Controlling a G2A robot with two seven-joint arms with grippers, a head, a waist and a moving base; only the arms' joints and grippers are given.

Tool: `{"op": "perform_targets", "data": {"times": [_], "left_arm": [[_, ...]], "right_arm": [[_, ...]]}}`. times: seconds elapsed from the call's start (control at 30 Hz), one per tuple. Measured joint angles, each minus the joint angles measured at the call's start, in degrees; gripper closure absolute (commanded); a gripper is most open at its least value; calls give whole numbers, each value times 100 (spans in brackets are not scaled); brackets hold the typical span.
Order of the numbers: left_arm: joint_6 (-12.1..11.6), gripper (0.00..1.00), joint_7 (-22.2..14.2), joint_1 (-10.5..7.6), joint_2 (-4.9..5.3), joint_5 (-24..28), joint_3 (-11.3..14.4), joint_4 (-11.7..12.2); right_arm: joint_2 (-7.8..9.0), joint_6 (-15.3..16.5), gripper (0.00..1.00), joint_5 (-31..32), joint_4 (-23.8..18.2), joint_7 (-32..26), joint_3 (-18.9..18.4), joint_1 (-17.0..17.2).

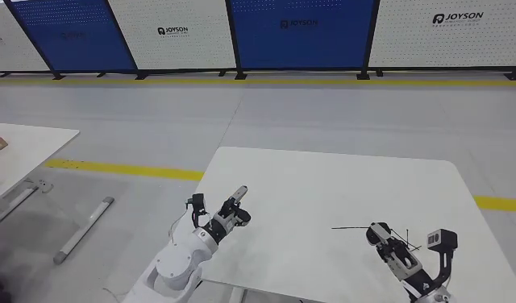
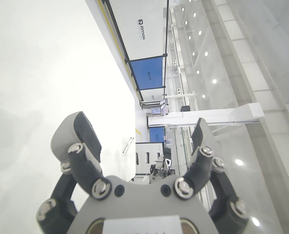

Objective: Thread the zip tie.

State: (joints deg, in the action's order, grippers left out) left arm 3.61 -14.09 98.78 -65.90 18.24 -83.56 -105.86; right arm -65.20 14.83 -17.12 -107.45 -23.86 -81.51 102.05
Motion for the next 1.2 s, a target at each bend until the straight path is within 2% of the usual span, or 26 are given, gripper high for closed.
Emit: {"op": "perform_targets", "data": {"times": [0.1, 0.27, 0.33, 0.63, 0.77, 0.87, 1.2], "left_arm": [[-11, 0, 2, -26, -6, -90, 94, 2], [-18, 0, -2, -135, -43, -381, 556, -16], [-43, 0, 42, -162, -57, -379, 661, -5], [-46, 0, 43, -164, -58, -366, 668, -1], [-46, 0, 43, -164, -58, -367, 669, -1], [-46, 0, 43, -164, -58, -367, 669, -1], [-47, 0, 50, -175, -60, -362, 678, -2]], "right_arm": [[0, 0, 100, 0, 0, 0, 0, 0], [0, 0, 100, 0, 0, 0, 0, 0], [0, 0, 100, 0, 0, 0, 0, 0], [-9, 3, 100, -31, -18, 66, 22, -12], [-60, 330, 100, -202, 103, 388, 149, -17], [-87, 461, 100, -64, 282, 509, 289, -104], [-86, 457, 100, -56, 283, 510, 288, -107]]}}
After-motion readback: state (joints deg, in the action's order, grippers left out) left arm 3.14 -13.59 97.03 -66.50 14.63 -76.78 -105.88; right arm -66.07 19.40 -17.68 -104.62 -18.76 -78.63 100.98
